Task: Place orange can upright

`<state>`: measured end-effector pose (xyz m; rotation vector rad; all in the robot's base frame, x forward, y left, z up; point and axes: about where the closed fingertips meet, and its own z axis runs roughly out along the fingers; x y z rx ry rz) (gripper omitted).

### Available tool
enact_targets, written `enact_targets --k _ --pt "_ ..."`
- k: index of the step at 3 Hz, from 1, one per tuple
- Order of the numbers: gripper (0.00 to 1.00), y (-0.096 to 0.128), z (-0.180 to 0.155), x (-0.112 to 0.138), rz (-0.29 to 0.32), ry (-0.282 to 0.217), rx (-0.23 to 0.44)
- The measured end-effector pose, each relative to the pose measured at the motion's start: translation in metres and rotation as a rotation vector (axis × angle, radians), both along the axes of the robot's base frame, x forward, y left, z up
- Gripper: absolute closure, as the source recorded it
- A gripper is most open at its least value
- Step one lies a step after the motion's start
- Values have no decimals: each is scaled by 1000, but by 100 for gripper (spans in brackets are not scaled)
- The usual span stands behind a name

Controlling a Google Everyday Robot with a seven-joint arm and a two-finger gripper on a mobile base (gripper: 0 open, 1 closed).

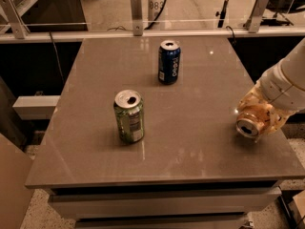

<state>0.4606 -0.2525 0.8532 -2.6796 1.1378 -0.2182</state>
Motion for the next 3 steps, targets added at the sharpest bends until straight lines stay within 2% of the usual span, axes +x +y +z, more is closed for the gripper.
enact_targets --k 2,3 --pt "100 -1 6 9 -65 -32 123" --pt "100 2 11 14 -74 -41 183"
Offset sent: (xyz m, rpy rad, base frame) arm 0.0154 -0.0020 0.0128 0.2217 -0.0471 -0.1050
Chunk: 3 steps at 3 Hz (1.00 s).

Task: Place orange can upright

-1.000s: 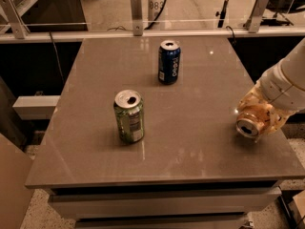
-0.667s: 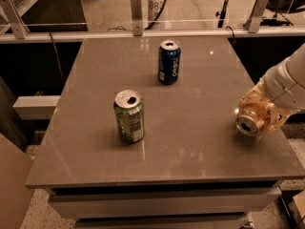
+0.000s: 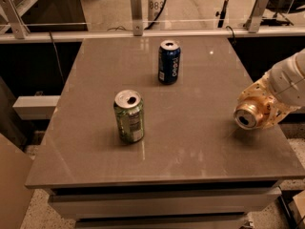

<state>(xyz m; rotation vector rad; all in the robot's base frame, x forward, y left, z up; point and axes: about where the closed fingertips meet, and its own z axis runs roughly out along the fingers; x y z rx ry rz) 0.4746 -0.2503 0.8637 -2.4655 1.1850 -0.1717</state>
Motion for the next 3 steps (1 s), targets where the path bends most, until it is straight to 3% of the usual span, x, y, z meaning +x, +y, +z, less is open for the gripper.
enact_targets --k 2,3 --pt "100 16 13 7 39 -3 110" --pt "100 28 21 3 54 19 165"
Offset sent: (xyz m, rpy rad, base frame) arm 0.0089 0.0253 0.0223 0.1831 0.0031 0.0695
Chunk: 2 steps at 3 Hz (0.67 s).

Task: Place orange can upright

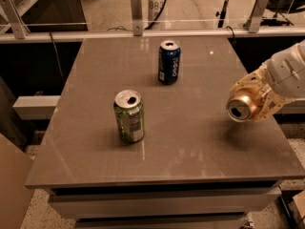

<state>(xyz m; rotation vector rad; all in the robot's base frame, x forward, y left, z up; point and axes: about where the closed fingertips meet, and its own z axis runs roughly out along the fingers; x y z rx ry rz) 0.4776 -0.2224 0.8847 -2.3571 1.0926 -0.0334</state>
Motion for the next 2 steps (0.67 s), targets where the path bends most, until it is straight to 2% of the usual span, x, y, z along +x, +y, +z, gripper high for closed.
enact_targets --k 1,2 --pt "100 13 3 -5 10 52 66" --pt "100 14 2 -12 -14 118 146"
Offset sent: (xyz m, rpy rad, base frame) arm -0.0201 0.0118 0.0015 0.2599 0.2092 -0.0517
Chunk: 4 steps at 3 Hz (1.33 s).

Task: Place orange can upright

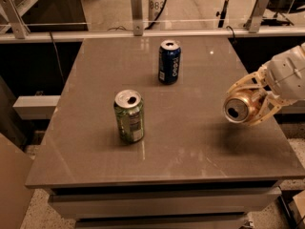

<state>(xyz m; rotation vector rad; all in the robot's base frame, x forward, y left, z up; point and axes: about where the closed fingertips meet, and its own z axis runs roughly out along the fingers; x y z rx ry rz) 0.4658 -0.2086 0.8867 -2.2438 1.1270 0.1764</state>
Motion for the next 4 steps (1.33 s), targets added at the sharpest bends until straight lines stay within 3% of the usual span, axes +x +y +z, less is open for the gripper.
enact_targets --k 2,3,4 --pt "100 4 -2 -12 -32 79 93" --pt "100 11 -2 -14 6 79 77" --pt "100 11 -2 -14 6 79 77"
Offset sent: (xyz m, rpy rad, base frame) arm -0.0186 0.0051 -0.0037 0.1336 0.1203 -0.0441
